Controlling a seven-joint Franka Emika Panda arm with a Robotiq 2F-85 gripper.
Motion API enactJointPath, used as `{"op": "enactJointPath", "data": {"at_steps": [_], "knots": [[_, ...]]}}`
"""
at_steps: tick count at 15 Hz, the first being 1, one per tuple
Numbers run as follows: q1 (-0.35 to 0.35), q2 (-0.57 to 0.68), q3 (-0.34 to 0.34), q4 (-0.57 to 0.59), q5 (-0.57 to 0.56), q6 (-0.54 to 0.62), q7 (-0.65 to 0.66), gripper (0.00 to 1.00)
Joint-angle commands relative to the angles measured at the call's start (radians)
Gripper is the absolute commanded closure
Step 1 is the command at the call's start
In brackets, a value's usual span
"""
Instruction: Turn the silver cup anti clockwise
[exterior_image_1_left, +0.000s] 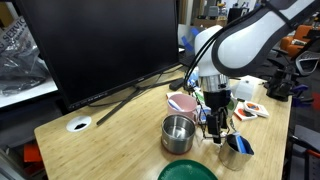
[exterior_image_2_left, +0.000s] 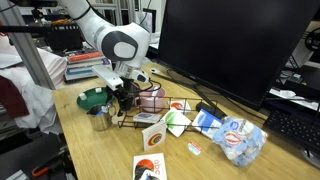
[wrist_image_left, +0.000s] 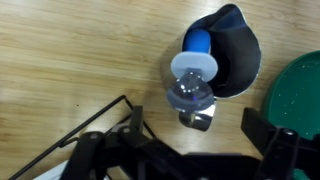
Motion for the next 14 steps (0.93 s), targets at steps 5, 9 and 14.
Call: {"op": "enactJointPath", "data": {"at_steps": [5, 9, 14], "knots": [[0.018, 0.026, -0.003, -0.006, -0.035, 0.045, 0.066, 0.00], [0.022, 0.029, -0.002, -0.006, -0.051, 0.042, 0.073, 0.31], [0.025, 0.027, -0.006, -0.003, -0.076, 0.029, 0.085, 0.66]]}}
